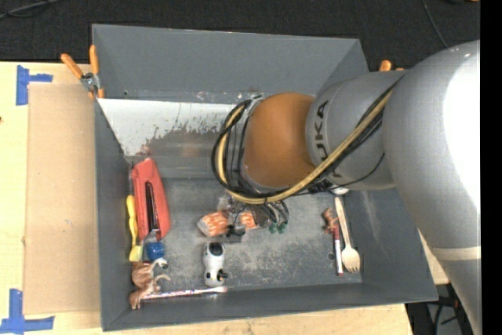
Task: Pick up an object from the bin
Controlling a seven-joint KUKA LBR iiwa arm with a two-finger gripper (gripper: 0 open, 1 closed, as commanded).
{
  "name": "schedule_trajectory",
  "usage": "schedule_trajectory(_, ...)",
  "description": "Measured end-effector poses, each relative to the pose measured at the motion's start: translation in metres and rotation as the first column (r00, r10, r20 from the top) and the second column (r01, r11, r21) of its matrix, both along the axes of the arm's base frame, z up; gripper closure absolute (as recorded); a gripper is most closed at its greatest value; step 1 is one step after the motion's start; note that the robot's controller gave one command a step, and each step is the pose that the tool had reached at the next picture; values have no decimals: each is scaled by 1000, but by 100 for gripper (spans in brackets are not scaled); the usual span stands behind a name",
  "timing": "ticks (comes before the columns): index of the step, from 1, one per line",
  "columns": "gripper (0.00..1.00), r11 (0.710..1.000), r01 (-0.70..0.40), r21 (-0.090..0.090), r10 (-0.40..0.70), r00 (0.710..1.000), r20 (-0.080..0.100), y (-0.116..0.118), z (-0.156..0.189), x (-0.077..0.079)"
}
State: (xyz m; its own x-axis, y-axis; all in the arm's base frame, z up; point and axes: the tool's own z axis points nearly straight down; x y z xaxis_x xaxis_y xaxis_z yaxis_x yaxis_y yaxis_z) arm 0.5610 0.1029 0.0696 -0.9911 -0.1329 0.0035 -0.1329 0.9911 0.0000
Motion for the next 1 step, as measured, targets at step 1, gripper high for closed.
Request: schedule_trajectory(1,100,1000,2,0,-2,1000,0,-6,0,0)
